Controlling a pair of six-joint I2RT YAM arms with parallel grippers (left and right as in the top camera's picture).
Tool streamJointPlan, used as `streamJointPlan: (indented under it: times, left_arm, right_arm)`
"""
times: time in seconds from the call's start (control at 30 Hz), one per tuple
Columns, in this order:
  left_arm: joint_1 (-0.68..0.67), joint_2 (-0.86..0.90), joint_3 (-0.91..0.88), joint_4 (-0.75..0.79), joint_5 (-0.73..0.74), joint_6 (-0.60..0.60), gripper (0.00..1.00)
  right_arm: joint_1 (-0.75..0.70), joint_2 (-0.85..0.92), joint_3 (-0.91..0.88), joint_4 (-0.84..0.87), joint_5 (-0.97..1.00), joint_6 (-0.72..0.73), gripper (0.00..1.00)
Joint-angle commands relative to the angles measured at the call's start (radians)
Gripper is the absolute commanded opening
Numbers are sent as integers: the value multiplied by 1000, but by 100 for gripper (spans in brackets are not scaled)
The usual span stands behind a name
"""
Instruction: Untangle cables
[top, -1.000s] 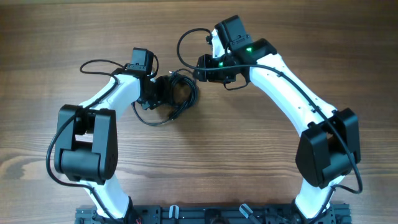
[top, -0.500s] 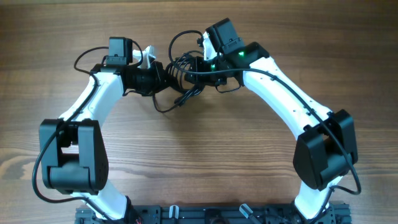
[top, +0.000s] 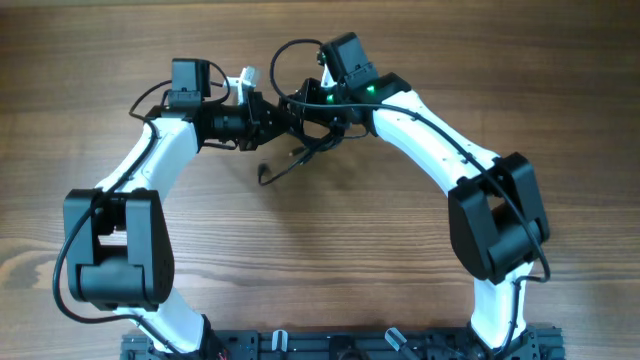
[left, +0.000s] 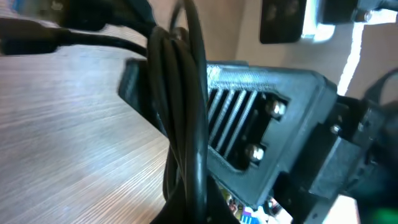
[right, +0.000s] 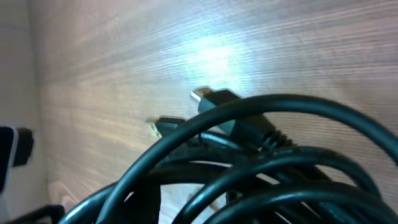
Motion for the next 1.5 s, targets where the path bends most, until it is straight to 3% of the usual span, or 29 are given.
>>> streamJointPlan:
  times: [0.0, 0.07, 0.13, 0.2, 0.27, 0.4, 0.47, 0.6, 0.67, 0.7, 0.8, 0.87, 0.9, 0.97, 1.03, 1.1, 1.2, 1.3, 1.37, 1.43, 1.47]
  left_arm:
    - [-10, -25, 35, 67, 235, -64, 4]
    - [-9, -24, 35, 90, 230, -64, 4]
    - [-1, -25, 35, 99, 179, -64, 4]
    - [24, -24, 35, 77, -4, -64, 4]
    - [29, -24, 35, -27, -296, -64, 4]
    - [21, -23, 32, -264, -735, -62, 4]
    - [21, -23, 32, -309, -819, -59, 4]
    - [21, -23, 32, -313, -825, -27, 4]
    - [21, -22, 32, -319, -857, 15, 4]
    - [21, -22, 32, -320, -857, 31, 4]
    - [24, -22, 32, -309, -857, 61, 4]
    - [33, -22, 33, -302, -850, 70, 4]
    - [39, -26, 33, -296, -819, 69, 4]
    - [58, -61, 38, -219, -618, 71, 4]
    - [92, -126, 51, -64, -342, 69, 4]
    - [118, -190, 56, 75, -166, 52, 4]
    - [132, -253, 55, 91, -181, 16, 4]
    - [89, -234, 52, -126, -428, 16, 4]
    - [32, -204, 19, -187, -539, 16, 4]
    - [-24, -161, 0, -187, -539, 16, 4]
    - [-45, -138, 0, -187, -540, 16, 4]
  right_arm:
    - [44, 74, -15, 12, -75, -9, 25]
    - [44, 73, -15, 6, -105, -29, 4]
    - [34, 65, -15, -43, -117, -72, 4]
    - [4, 16, -15, -105, -135, -152, 4]
    - [-24, -90, -15, -120, -230, -254, 4]
    - [-105, -352, -15, -133, -234, -249, 4]
    - [-162, -433, -15, -138, -242, -230, 4]
    - [-267, -510, -15, -150, -350, -218, 4]
    - [-333, -512, -15, -175, -314, -222, 4]
    - [-351, -512, -15, -195, -242, -237, 4]
    - [-367, -493, -15, -392, 421, -262, 4]
    - [-367, -466, -15, -489, 532, -246, 4]
    - [-367, -447, -15, -519, 528, -253, 4]
    - [-366, -404, -15, -568, 409, -338, 4]
    - [-365, -354, -15, -595, 90, -544, 4]
    - [-357, -320, -15, -609, -148, -688, 4]
    - [-299, -278, -16, -622, -306, -787, 4]
    - [-195, -264, -16, -620, -153, -668, 5]
    - [-125, -263, -16, -622, 63, -447, 5]
    - [-68, -262, -16, -624, 198, -278, 13]
    - [-54, -262, -16, -629, 222, -246, 23]
